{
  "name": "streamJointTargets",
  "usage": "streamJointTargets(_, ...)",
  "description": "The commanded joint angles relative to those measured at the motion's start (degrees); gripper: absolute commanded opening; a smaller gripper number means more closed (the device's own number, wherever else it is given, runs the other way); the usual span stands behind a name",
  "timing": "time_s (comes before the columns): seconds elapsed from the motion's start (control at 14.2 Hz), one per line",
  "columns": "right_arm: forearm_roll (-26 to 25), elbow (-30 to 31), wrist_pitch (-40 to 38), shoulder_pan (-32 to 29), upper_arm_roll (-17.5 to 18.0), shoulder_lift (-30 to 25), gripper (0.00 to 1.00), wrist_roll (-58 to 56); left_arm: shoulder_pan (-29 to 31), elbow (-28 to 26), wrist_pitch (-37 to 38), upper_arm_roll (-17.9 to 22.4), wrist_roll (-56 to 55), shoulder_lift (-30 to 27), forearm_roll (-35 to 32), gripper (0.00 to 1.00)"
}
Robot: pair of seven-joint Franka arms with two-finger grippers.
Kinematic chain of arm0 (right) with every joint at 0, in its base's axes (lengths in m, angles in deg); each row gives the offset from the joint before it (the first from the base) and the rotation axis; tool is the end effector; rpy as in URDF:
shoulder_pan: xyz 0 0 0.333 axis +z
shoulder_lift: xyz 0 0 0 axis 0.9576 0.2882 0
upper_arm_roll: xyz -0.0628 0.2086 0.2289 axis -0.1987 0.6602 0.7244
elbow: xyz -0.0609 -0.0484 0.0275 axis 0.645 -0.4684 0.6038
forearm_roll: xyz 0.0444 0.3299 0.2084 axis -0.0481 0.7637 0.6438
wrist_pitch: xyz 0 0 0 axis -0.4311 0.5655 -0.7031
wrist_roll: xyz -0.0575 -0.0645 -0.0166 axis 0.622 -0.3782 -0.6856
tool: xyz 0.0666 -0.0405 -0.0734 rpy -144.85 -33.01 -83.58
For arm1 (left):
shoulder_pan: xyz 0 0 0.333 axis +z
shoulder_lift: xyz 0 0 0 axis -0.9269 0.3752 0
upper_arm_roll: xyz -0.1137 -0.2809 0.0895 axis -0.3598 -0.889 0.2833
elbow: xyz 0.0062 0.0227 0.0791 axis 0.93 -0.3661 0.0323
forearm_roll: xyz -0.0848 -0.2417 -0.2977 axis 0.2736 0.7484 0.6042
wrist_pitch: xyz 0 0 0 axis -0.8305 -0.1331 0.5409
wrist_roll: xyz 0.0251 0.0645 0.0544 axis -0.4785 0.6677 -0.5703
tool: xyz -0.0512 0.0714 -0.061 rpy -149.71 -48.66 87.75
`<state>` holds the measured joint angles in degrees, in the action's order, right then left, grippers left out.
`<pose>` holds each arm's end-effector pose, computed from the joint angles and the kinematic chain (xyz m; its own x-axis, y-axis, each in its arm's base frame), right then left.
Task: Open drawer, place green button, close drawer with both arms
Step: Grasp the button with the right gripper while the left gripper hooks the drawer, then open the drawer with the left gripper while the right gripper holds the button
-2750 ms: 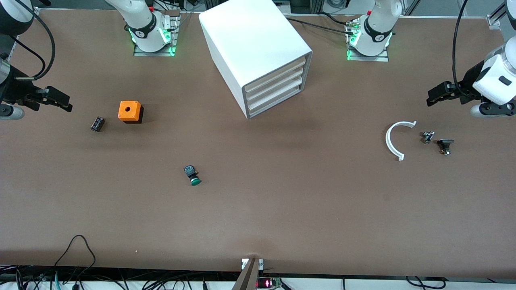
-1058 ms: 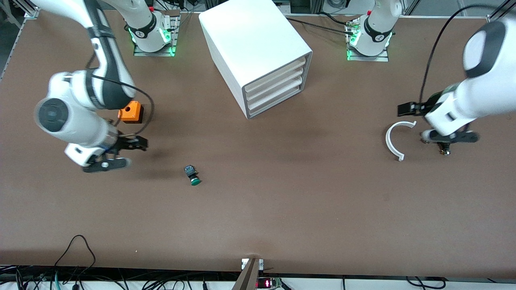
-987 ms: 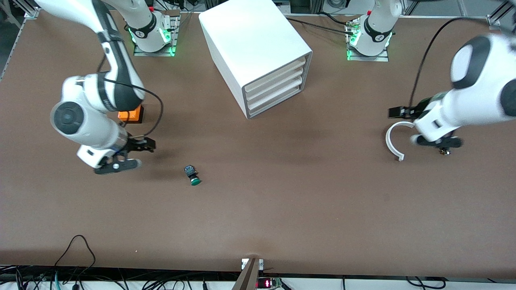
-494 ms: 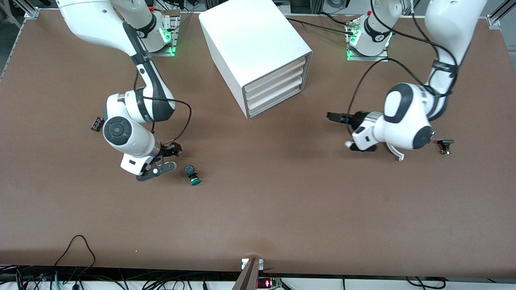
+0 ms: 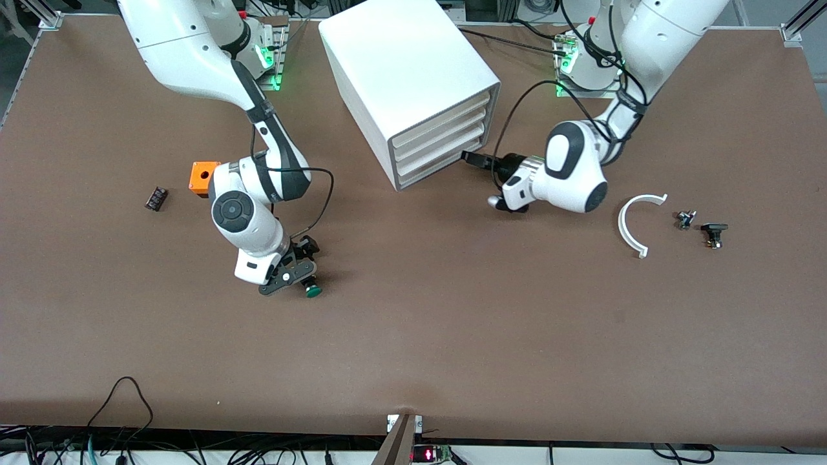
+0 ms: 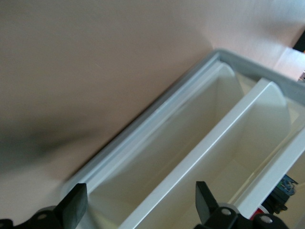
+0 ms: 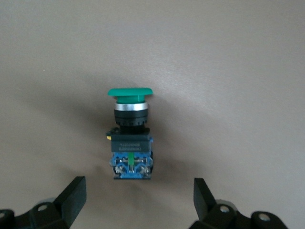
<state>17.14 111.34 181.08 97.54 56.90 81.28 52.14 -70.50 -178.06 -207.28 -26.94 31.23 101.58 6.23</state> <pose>0.6299 0.2346 0.2035 0.8606 0.5067 0.0502 0.5060 -0.8621 0.0265 0.4318 -0.2816 0.1735 0.8072 -0.2551 -0.5324 0.1993 -0.7311 0.6526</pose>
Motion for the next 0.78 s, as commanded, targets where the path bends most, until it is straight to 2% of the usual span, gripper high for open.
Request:
streamJointTargets(0.0, 0.9, -1.3, 2.4, 0.0, 0.4, 1.9, 1.0, -2.6, -3.2, -0.4, -1.5, -0.5, 1.8, 1.1, 4.5, 1.0)
streamJointTargets(0.21, 1.0, -1.3, 3.3, 0.5, 0.7, 2.1, 1.0, -2.6, -5.2, -1.1, -4.9, -2.2, 1.8, 1.9, 8.2, 0.98)
streamJointTargets(0.28, 1.0, -1.3, 3.8, 0.4, 0.7, 2.2, 1.0, -2.6, -5.4, -1.5, -6.1, -2.5, 1.8, 2.1, 8.1, 0.68)
streamJointTargets(0.35, 1.0, -1.3, 4.4, 0.4, 0.7, 2.6, 1.0, -2.6, -5.4, -1.5, -6.3, -2.5, 1.9, 2.3, 8.1, 0.14)
streamJointTargets(0.42, 1.0, -1.3, 4.7, 0.4, 0.7, 2.7, 1.0, -2.6, -5.4, -1.5, -6.3, -2.4, 2.1, 2.3, 8.1, 0.0)
streamJointTargets(0.56, 1.0, -1.3, 4.8, 0.4, 0.7, 3.1, 1.0, -2.6, -4.6, -1.5, -6.3, -2.1, 2.2, 2.1, 7.4, 0.0)
streamJointTargets(0.71, 1.0, -1.3, 6.0, 0.4, 0.7, 3.5, 1.0, -2.6, -2.7, -0.6, -6.4, 1.3, 2.7, 1.2, 5.3, 0.0)
